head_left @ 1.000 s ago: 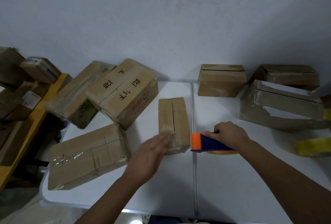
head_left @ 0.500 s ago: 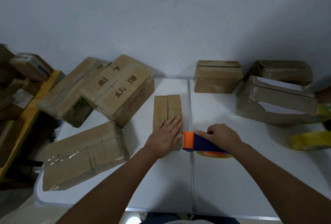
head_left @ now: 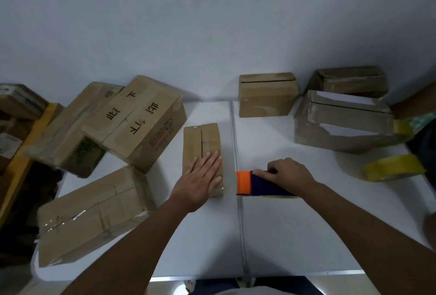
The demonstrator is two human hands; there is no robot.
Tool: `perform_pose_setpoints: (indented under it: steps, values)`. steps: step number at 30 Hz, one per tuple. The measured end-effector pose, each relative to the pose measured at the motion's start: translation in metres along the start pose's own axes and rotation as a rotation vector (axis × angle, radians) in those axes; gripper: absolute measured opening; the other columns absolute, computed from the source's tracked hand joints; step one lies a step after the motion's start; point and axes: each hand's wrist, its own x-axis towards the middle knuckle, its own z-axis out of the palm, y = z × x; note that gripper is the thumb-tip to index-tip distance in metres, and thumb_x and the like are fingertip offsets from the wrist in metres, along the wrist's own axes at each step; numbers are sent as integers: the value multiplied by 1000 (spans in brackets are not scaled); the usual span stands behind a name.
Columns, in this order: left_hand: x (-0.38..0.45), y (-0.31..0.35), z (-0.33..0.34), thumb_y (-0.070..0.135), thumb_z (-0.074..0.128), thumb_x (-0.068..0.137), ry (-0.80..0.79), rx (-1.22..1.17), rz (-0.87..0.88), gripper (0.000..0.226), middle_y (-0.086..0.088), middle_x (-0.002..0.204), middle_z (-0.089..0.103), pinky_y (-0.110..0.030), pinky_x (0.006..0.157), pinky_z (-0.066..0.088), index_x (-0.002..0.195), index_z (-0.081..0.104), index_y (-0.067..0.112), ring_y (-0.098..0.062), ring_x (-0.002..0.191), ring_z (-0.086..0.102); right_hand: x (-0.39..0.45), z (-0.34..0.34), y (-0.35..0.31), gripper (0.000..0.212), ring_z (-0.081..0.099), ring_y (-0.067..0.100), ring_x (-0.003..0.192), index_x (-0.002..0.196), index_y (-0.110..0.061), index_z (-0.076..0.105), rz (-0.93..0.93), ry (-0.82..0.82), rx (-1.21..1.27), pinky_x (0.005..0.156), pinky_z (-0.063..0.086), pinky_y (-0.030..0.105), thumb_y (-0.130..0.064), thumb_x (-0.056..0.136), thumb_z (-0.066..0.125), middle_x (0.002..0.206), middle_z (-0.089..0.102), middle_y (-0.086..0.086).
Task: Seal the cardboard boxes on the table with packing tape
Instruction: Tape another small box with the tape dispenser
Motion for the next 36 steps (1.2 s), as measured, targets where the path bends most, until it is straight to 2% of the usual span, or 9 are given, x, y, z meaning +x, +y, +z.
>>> perform_pose_setpoints:
  steps: [10,13,16,21,24,27,29,33,36]
  values:
    - [0,1,0,55,-12,99,3,-4,7,66,7,164,-15,-36,122,-8,157,-9,23,-9,150,-17,-5,5,15,63,60,14,68,80,-19,66,33,-38,51,66,47,29,-75,86,38,74,64,0]
    - [1,0,0,54,-9,100,5,-5,8,65,6,164,-14,-37,122,-6,157,-8,22,-10,151,-16,-1,-1,14,58,59,15,76,91,-16,63,53,-212,102,68,44,28,-70,90,41,85,64,1]
    - [1,1,1,53,-5,102,9,-10,1,64,7,164,-14,-38,123,-6,158,-6,21,-9,150,-17,-2,-2,13,36,58,16,88,106,-19,53,69,-376,117,69,44,26,-52,93,51,101,61,3]
    - [0,2,1,52,-3,102,4,-14,-4,63,7,164,-15,-38,123,-8,157,-6,22,-8,150,-19,1,18,-8,41,55,21,82,109,-15,52,28,-150,-23,69,43,31,-53,93,51,99,62,7]
    - [1,4,-1,56,-17,96,-5,1,3,69,7,162,-18,-36,121,-12,156,-10,23,-9,149,-21,4,21,-12,41,57,19,83,111,-17,53,47,-116,32,70,45,30,-53,91,53,101,64,6]
    - [1,4,0,55,-15,98,13,4,2,68,5,164,-13,-38,122,-8,156,-7,22,-11,151,-16,6,21,-18,43,57,18,83,110,-17,55,58,-124,56,69,44,29,-55,90,55,98,62,4]
    - [0,2,0,54,-11,100,17,-6,2,66,4,165,-9,-39,122,-5,157,-4,21,-11,151,-14,8,23,-17,47,60,22,87,109,-14,55,120,-82,78,71,46,31,-57,92,52,99,61,6]
    - [-5,3,-3,56,-16,97,-3,-27,36,68,8,163,-17,-37,122,-11,156,-10,23,-9,149,-20,5,5,10,50,61,30,102,115,-7,51,332,2,-131,80,44,34,-53,96,46,113,62,13]
    - [-1,4,-4,57,-14,97,-9,-41,36,67,7,163,-15,-37,121,-12,156,-10,23,-9,150,-19,7,22,14,41,61,28,103,121,-7,44,345,15,-132,80,42,34,-42,99,46,114,63,11]
